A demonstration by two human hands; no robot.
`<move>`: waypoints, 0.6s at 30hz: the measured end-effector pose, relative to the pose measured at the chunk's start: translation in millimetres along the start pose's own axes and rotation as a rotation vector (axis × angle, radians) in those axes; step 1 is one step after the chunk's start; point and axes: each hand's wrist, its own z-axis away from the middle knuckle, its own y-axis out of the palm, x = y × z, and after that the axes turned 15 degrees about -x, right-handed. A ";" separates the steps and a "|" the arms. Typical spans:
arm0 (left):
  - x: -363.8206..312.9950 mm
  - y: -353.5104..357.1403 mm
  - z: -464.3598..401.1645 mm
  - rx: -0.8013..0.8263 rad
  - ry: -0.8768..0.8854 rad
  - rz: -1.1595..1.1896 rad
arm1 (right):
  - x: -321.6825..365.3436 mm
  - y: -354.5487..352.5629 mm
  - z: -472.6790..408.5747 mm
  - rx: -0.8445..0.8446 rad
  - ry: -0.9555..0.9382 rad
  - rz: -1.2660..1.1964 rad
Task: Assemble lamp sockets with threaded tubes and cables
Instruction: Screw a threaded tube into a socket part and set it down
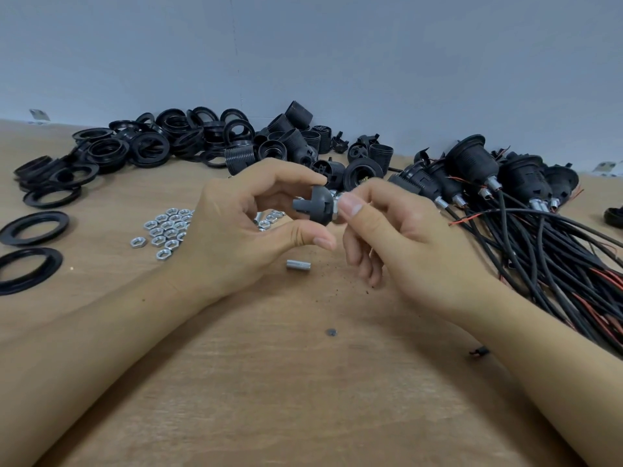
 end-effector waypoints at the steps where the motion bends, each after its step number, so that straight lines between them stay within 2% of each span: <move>1: 0.4 0.3 0.1 0.001 0.002 -0.005 | -0.3 -0.8 -0.5 -0.005 0.003 -0.008; 18: -0.6 0.4 0.1 0.015 0.014 0.002 | 1.1 -2.2 0.0 0.014 -0.050 0.006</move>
